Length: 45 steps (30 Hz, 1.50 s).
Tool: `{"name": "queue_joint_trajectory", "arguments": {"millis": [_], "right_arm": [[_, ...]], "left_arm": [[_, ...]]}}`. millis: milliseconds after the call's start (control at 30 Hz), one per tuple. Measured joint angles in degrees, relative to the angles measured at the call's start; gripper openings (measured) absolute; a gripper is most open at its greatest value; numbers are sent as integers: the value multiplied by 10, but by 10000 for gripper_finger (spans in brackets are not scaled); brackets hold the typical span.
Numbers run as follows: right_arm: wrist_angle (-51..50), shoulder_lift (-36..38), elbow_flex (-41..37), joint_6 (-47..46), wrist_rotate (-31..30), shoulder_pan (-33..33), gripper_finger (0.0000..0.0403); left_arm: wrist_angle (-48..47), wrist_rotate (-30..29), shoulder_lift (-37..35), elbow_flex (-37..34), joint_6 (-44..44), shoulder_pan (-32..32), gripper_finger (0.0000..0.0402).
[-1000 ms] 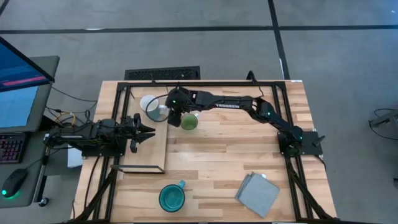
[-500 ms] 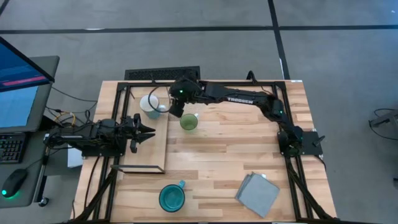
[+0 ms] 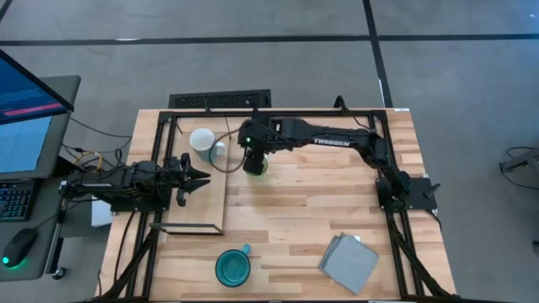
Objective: Stack small to large cups/mugs on shelf
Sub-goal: Put the green mug on the shelf
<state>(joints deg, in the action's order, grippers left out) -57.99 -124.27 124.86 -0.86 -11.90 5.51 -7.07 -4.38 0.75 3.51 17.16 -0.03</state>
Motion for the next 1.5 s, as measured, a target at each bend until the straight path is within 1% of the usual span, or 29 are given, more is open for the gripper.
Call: {"name": "queue_joint_trajectory", "arguments": {"millis": [133,400,633,733,800,967,1133,1267,1400,1500], "right_arm": [[3,0,0,-7,0,-36,185],[63,-8,0,-25,0,-125,185],[133,-8,0,-38,-2,-154,185],[136,-8,-1,-38,-2,-152,185],[154,-7,-18,-38,-2,-145,185],[246,-7,-96,-73,-2,-115,185],[267,-8,-160,-123,-2,-84,185],[260,-7,-172,-128,-2,-67,185],[267,5,-173,-121,-2,-60,185],[297,19,-170,-99,-1,-47,185]], "left_arm": [[0,0,0,0,0,0,98],[0,1,0,0,-1,0,98],[0,8,0,0,28,0,98],[0,14,0,0,35,0,98],[0,15,0,0,35,0,98],[0,16,0,0,35,0,98],[-1,26,0,0,29,0,98],[-2,23,0,0,-4,0,98],[-1,9,0,0,-26,0,99],[0,-4,0,0,-37,0,99]]}}
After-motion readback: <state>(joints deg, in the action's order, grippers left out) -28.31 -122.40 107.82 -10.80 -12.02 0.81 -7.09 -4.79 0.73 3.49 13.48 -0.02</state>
